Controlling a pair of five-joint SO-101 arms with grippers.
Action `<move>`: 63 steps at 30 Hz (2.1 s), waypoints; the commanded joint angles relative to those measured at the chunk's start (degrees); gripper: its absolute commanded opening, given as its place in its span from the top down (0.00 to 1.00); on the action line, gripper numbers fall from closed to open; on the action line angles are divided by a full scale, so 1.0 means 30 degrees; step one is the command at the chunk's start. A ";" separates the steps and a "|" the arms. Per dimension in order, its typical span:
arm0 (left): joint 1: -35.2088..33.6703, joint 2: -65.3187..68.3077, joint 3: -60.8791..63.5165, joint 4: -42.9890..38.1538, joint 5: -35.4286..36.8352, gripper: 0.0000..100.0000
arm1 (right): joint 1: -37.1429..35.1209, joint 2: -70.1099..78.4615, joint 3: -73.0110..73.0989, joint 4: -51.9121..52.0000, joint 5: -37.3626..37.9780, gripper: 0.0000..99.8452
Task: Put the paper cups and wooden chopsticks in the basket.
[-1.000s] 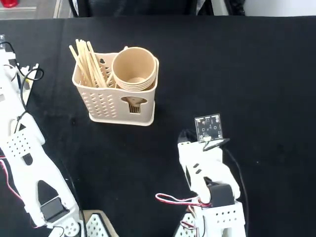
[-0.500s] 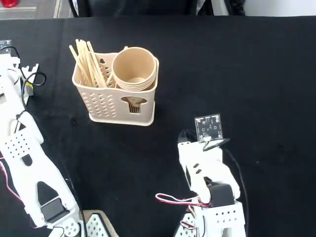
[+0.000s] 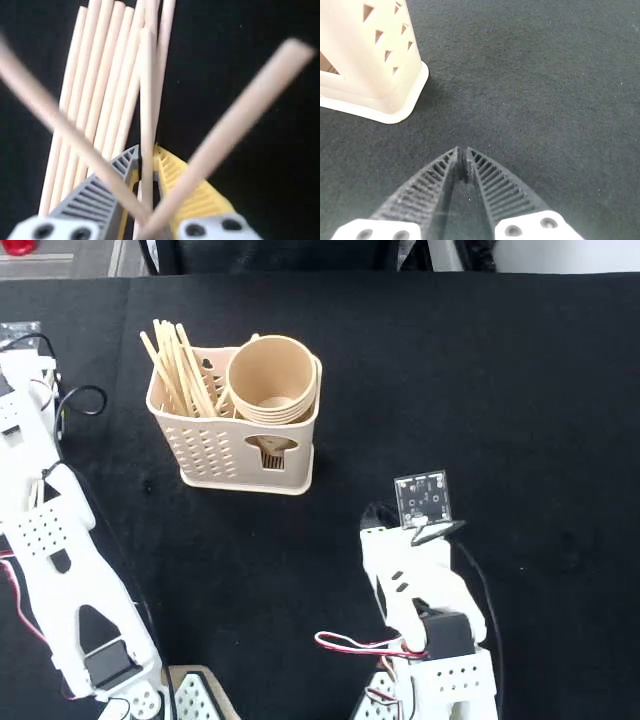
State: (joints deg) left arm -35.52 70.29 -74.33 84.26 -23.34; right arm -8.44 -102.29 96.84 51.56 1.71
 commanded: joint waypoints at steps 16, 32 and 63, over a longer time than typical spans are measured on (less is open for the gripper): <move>0.1714 -0.4220 -0.6960 0.5538 0.1114 0.97 | 0.0264 -0.0220 -0.0015 0.0029 0.0205 0.99; 0.1538 -1.0110 -0.5758 0.5626 0.4718 0.97 | 0.0264 -0.0220 -0.0015 0.0029 0.0205 0.99; 0.0308 -1.6879 0.3443 0.5626 0.6300 0.97 | 0.0264 -0.0220 -0.0015 0.0029 0.0205 0.99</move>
State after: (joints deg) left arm -34.55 27.65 -78.29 101.05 -4.62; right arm -8.35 -102.29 96.84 51.56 1.71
